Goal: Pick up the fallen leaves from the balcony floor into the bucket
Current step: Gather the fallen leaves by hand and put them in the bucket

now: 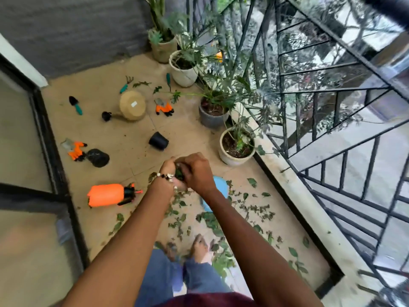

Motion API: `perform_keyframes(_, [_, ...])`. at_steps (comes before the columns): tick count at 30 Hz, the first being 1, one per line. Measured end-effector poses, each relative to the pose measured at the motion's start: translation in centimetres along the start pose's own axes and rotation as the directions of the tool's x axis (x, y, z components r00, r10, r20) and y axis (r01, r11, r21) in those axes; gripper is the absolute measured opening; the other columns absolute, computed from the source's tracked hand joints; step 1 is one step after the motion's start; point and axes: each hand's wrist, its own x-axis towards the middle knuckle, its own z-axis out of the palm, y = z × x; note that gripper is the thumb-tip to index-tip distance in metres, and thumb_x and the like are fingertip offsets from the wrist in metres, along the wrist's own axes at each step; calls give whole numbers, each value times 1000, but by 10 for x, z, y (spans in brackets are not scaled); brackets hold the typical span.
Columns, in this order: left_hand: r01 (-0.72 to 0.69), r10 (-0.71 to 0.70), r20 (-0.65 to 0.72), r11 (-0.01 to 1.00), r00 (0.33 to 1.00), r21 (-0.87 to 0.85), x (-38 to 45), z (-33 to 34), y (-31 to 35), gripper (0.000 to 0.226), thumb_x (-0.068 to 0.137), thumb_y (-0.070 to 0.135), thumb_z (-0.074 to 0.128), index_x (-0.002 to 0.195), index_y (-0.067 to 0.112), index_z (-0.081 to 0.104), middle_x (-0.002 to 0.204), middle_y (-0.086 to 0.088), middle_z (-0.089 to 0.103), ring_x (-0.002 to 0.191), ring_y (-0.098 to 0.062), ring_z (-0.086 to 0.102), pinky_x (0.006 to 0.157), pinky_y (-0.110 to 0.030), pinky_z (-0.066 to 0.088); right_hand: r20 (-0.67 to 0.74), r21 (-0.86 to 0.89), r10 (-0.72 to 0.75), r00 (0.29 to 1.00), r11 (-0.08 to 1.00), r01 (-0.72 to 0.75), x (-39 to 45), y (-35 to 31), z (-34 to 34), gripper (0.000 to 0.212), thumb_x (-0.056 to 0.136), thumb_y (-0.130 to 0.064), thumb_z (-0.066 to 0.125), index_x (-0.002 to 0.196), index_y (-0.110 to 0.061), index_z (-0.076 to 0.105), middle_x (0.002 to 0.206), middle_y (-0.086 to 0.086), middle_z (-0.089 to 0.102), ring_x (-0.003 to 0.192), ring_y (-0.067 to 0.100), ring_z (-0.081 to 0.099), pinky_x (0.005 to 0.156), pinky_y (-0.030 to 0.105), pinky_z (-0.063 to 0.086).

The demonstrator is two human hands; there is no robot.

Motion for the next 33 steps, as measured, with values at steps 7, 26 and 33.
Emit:
perform_keyframes(7, [44,-38,34,974,999,-224,-7,-46,-28,46,104,37,32,79,8,57,64,-13,68,76,-23,56,65,-29,45,62,-93,-52,997,994,57,-36,-23,36,39,91,-38,43,88,-13,73,93,6,62,92,30,52,72,38,41])
perform_keyframes(26, [55,-98,-98,926,990,-373,-6,-251,-127,43,96,44,52,64,18,39,42,5,34,32,-8,29,30,-12,22,223,327,276,935,882,-338,-160,-93,125,51,97,-40,50,70,1,62,62,24,59,62,38,58,59,41,44])
perform_keyframes(33, [11,-122,-198,876,973,-481,46,-291,-156,43,100,45,42,66,18,36,42,4,35,33,-10,28,32,-12,22,380,200,323,867,886,-417,-178,-53,167,38,95,-38,51,79,-9,70,72,6,72,67,22,68,67,37,54])
